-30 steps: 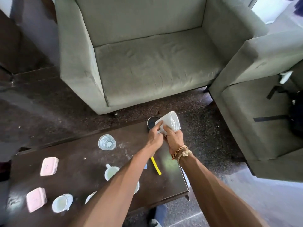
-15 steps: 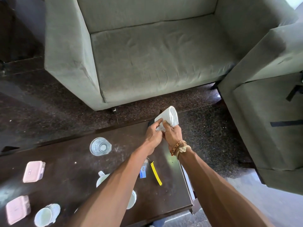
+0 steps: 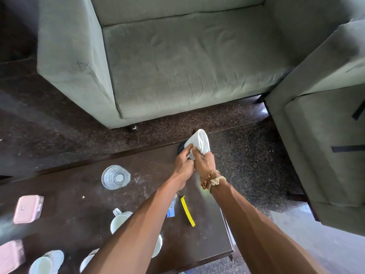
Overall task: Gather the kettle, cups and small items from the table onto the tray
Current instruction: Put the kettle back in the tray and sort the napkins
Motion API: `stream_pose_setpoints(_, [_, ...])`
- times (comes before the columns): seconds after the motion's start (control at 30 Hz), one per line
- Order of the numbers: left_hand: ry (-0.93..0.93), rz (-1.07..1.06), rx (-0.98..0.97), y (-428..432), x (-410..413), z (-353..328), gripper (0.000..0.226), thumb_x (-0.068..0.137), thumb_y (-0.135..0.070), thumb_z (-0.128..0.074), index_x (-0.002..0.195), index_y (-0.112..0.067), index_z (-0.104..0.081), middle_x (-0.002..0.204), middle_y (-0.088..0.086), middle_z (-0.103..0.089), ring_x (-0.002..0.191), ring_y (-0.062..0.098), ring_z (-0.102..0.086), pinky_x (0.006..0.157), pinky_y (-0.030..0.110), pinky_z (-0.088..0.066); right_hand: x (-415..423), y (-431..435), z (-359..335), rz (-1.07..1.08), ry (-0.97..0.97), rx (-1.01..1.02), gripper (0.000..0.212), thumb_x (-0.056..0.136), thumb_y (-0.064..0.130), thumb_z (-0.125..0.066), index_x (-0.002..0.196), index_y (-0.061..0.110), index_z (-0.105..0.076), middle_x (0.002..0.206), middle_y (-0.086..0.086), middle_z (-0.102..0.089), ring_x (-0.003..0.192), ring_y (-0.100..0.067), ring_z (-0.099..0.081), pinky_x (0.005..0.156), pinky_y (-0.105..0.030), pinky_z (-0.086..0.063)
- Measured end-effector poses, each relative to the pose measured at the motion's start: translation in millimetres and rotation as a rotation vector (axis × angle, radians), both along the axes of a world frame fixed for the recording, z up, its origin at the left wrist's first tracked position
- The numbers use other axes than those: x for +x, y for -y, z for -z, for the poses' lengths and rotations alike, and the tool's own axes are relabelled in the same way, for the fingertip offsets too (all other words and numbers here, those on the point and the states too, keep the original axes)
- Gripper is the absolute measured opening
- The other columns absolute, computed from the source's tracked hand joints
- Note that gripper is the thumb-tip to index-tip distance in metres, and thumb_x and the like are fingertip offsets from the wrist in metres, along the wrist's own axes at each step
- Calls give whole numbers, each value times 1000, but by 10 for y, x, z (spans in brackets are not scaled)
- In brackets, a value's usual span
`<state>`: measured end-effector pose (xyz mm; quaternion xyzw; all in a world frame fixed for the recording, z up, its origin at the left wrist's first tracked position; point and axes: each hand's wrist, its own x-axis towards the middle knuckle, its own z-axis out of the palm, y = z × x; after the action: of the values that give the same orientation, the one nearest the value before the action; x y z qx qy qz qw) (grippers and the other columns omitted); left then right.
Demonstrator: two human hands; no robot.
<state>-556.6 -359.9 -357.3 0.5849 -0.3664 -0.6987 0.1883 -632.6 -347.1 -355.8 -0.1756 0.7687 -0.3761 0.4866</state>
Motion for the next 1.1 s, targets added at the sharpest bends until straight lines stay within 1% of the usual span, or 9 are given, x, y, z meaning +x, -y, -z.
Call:
stream_pose_setpoints(0.17, [99,-66,-87,13,6,-14,49,101,-4,-48,147,-19,-47,146,1,-53,125,14,-53,104,23,-44,18,15,42,-70,-90,58,34,98,27,-59,113,-2,-66,90,-15,-69,86,-32,-68,81,-46,-56])
stream_pose_setpoints(0.4, [88,-199,-48,69,49,-44,46,99,0,-42,135,-23,-61,128,3,-66,117,21,-63,105,44,-50,6,-31,-49,-59,-128,17,26,75,38,-80,83,17,-67,71,3,-68,63,-13,-66,58,-30,-53])
stream_pose_setpoints(0.47, [78,-226,-24,85,58,-52,44,100,-2,-43,130,-25,-64,123,1,-68,115,20,-64,104,44,-51,11,-34,-108,-9,-105,-56,33,64,43,-83,86,26,-66,72,11,-70,63,-1,-67,57,-19,-52])
stream_pose_setpoints(0.53, [63,-235,-11,83,71,-63,41,98,-3,-46,118,-30,-69,109,-6,-71,105,14,-66,103,44,-53,26,-24,-157,24,-93,-87,47,60,58,-76,97,30,-67,85,10,-73,76,-1,-69,68,-20,-54])
stream_pose_setpoints(0.63, [46,-245,-21,82,76,-93,40,94,-4,-48,109,-35,-70,93,-14,-70,90,7,-65,101,45,-53,35,-27,-156,52,-114,-115,54,82,68,-52,111,26,-69,102,3,-73,94,-13,-68,86,-31,-52])
stream_pose_setpoints(0.77, [87,-209,-110,60,82,-136,34,97,-25,-54,129,-26,-66,105,-9,-69,106,17,-65,100,49,-52,25,-37,-36,18,-285,45,47,104,41,-36,111,9,-70,113,-16,-70,106,-36,-63,93,-40,-46])
stream_pose_setpoints(0.87, [188,-164,-183,27,127,-119,47,93,-46,-56,134,-23,-62,121,-1,-69,111,15,-63,93,32,-53,25,-57,47,6,-300,62,41,104,35,-41,101,7,-71,107,-18,-72,101,-38,-64,87,-39,-47])
stream_pose_setpoints(0.93, [324,-52,-315,35,159,-73,41,95,-41,-55,129,-23,-65,120,0,-71,105,17,-65,81,19,-46,20,-77,87,4,-322,38,39,103,33,-43,95,7,-71,97,-16,-72,94,-37,-64,79,-35,-45])
stream_pose_setpoints(1.1, [464,59,-355,63,162,-11,33,99,-28,-51,127,-24,-66,117,6,-73,107,28,-65,81,27,-42,-3,-87,145,-15,-327,50,39,103,34,-43,85,11,-68,76,0,-61,78,-28,-58,73,-33,-41])
